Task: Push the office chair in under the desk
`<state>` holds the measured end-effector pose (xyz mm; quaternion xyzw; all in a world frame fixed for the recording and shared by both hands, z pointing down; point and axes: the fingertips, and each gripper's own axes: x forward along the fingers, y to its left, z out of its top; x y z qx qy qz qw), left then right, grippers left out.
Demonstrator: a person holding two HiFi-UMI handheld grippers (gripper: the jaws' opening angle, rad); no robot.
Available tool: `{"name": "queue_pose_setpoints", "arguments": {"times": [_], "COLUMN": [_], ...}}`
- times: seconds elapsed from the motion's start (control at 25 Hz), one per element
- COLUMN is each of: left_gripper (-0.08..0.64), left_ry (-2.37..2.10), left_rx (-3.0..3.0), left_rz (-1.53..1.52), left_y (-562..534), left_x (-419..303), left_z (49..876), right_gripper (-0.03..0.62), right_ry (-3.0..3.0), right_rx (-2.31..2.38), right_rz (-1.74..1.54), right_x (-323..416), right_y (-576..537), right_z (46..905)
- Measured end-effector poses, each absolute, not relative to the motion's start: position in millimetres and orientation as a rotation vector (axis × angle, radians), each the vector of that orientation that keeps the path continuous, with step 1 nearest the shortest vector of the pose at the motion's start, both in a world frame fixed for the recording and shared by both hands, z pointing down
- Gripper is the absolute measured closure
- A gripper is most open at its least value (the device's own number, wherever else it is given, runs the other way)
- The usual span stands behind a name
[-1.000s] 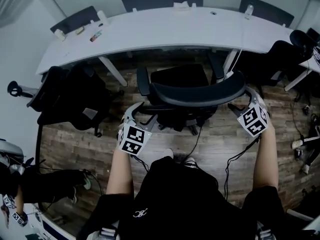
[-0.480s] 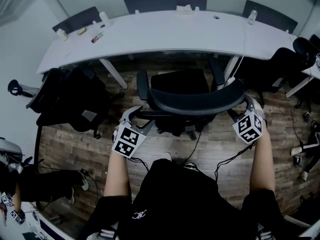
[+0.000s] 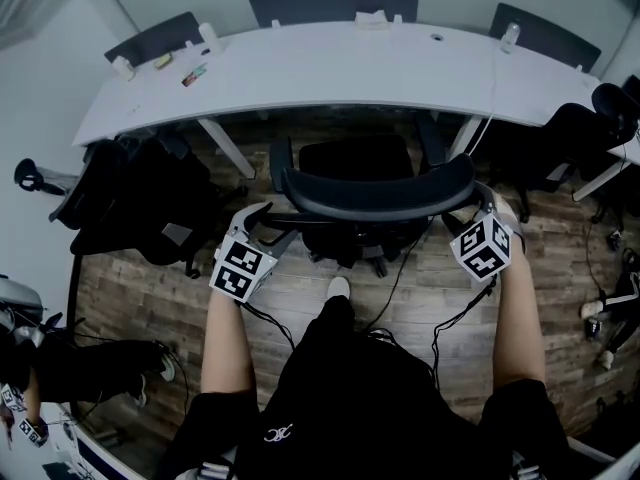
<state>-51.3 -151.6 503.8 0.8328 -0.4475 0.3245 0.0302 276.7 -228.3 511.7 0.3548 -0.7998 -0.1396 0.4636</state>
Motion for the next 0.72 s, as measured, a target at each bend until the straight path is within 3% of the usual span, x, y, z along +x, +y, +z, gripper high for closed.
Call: {"name": "queue_pose_setpoints", "arguments": {"times": [0.72], "left_gripper": [0.272], "left_ry": [-1.363], "left_rx": [2.553], "left_rz": [0.985], "left_y": [-287.4], "left_x": [-142.7], "left_z": [499.8], "right_gripper": [0.285], "right_ry": [-2.012], "right_rx": [0.863], "right_rz": [-0.279], "right_x": [192.7], "right_y": [-326.9], "right_z": [503.6]}}
